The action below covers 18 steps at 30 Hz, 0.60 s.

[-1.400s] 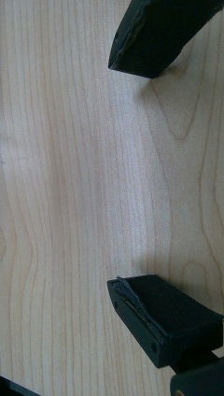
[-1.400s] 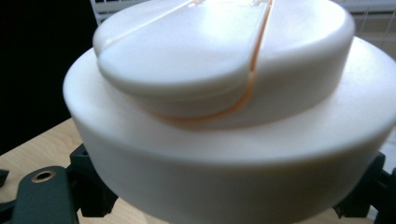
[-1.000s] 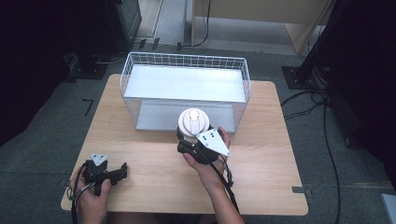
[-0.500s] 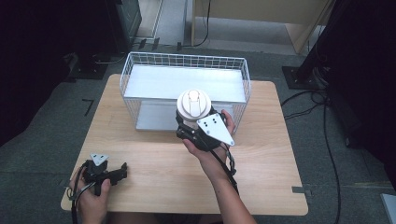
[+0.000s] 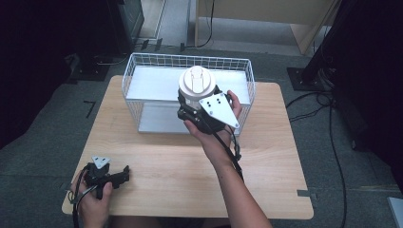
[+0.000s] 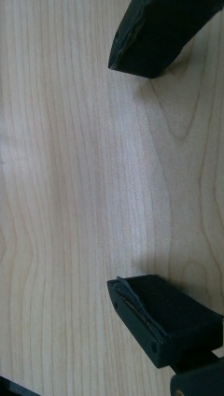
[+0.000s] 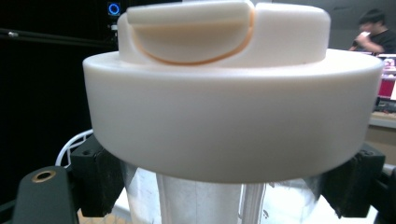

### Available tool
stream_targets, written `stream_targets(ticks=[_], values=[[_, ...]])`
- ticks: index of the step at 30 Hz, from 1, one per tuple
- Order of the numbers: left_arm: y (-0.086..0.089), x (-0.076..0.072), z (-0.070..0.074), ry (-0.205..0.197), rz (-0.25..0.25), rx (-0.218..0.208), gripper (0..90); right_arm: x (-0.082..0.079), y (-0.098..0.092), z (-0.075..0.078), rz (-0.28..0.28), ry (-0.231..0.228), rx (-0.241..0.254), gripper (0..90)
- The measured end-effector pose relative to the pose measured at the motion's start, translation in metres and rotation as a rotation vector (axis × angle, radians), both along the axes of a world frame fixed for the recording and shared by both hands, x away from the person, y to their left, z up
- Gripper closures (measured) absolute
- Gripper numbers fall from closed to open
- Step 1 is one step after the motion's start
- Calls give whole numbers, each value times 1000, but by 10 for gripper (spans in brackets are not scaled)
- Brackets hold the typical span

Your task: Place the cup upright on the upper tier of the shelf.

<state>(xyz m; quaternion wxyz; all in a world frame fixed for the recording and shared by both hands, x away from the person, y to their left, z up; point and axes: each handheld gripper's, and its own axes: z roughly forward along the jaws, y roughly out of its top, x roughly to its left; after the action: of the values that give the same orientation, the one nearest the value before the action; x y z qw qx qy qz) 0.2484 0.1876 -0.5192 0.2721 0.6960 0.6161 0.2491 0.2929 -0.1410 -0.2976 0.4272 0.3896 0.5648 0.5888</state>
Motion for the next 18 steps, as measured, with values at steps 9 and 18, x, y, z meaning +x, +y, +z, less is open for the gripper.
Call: stream_targets(ticks=[9, 18], values=[[0, 0, 0, 1, -1, 0, 0, 26, 0, 18, -26, -8, 8, 153], [0, 0, 0, 0, 0, -1, 0, 58, 7, 18, -63, -4, -21, 153]])
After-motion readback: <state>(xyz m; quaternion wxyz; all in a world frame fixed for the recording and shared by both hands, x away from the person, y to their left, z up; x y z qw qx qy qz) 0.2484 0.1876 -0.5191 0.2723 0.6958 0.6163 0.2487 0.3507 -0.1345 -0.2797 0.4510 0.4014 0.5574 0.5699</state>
